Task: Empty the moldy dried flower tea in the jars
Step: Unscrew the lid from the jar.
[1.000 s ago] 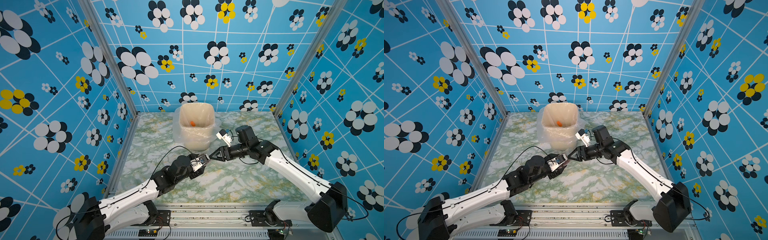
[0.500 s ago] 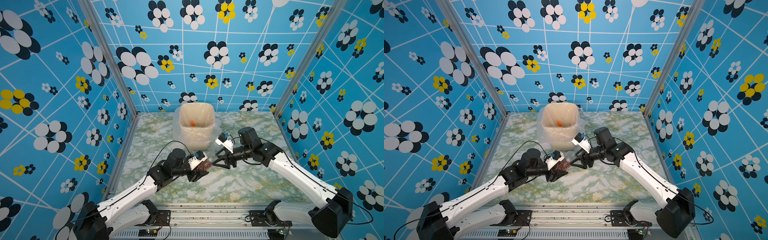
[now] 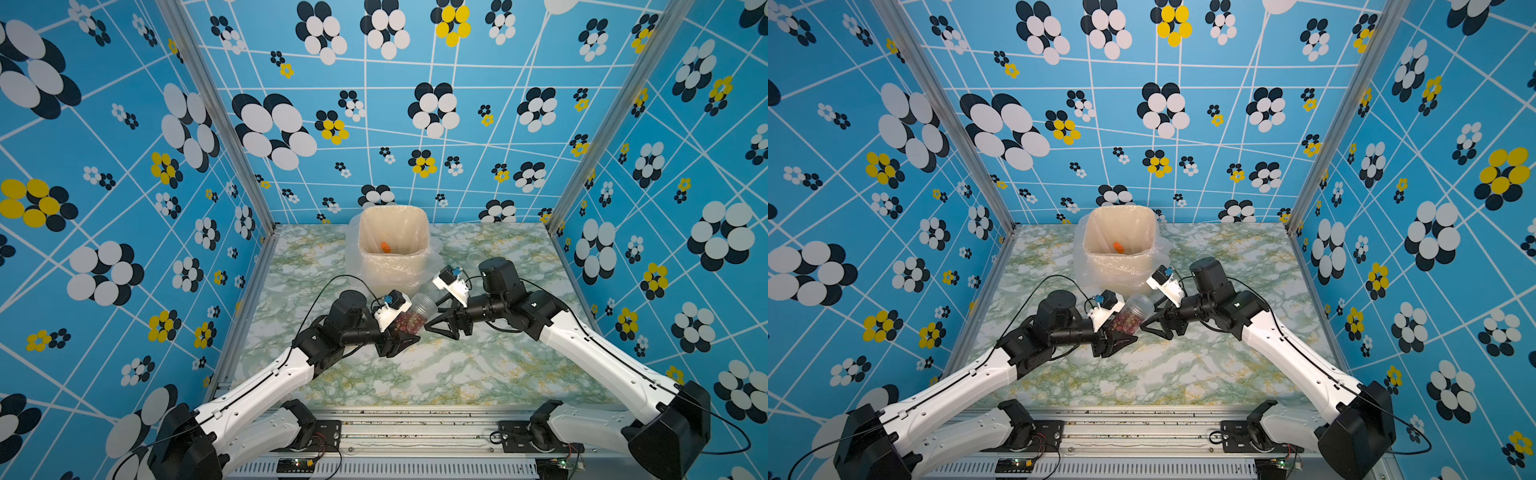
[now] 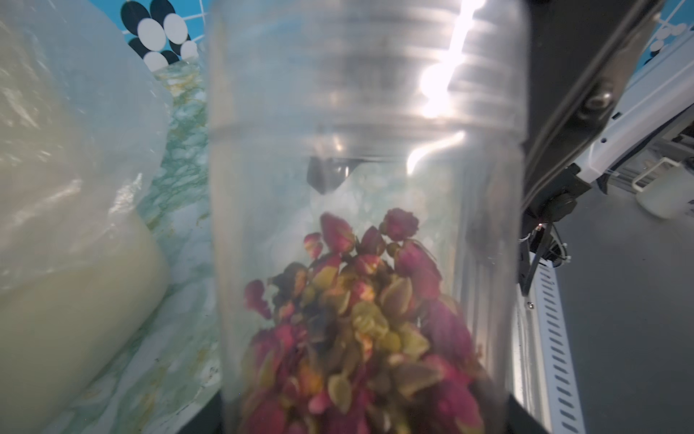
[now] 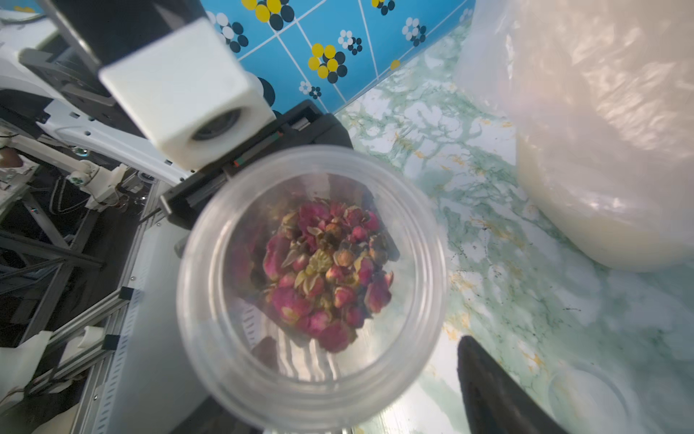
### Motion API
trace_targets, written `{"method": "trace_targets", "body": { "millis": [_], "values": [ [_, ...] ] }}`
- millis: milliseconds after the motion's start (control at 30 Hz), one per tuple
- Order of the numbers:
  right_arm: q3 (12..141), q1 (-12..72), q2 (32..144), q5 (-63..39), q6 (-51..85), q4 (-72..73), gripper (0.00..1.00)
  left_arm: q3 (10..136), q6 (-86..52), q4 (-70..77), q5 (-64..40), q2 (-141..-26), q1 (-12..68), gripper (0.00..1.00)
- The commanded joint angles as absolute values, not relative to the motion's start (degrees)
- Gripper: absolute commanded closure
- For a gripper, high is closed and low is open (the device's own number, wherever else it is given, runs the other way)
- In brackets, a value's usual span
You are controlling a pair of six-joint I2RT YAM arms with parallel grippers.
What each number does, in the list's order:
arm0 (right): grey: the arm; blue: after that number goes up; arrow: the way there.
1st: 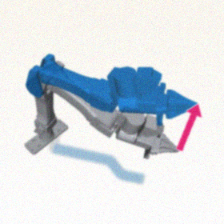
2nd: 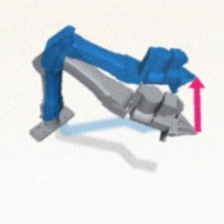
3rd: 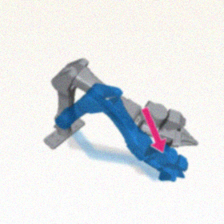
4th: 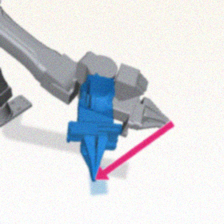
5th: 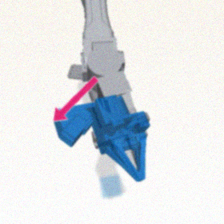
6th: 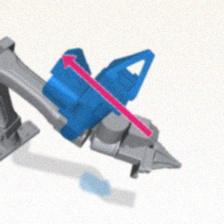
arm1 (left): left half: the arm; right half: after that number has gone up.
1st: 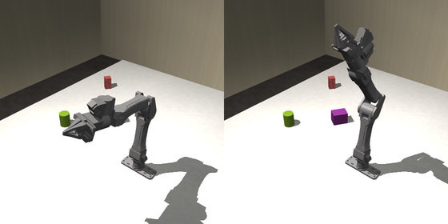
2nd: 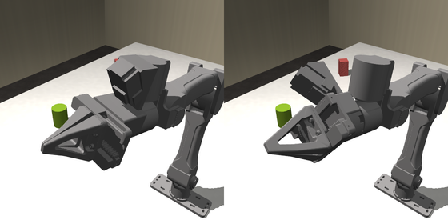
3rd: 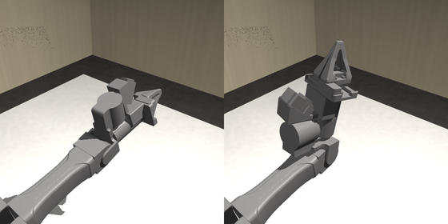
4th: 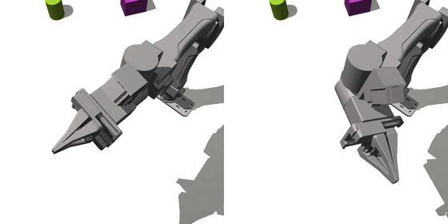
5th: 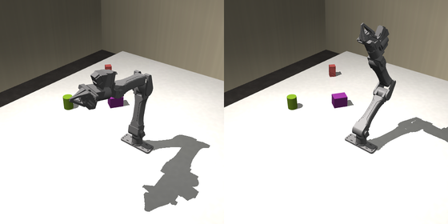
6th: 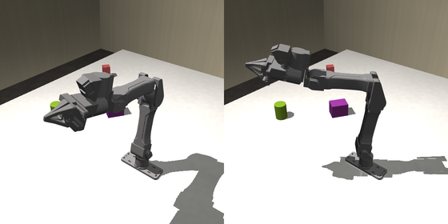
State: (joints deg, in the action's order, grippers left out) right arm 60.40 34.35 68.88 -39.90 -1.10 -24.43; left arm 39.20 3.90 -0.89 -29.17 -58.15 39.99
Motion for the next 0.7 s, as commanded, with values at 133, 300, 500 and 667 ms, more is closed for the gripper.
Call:
{"method": "trace_targets", "body": {
  "millis": [133,300,500,667],
  "values": [
    [65.7,33.5,67.7,-31.7,26.1,-24.4,0.13,40.3,13.9,0.0,-9.0,-55.7,43.3,0.9],
    [70.1,33.2,72.4,-34.7,33.8,-28.9,0.11,41.0,16.7,-1.3,-5.0,-56.3,45.2,0.9],
    [71.5,33.2,74.8,-36.7,35.4,-29.0,0.12,41.2,18.3,-1.6,-2.2,-57.0,47.3,0.9],
    [71.4,33.4,76.5,-38.1,35.8,-28.9,0.16,41.6,18.8,-2.1,-1.7,-57.7,47.8,0.89]
  ]
}}
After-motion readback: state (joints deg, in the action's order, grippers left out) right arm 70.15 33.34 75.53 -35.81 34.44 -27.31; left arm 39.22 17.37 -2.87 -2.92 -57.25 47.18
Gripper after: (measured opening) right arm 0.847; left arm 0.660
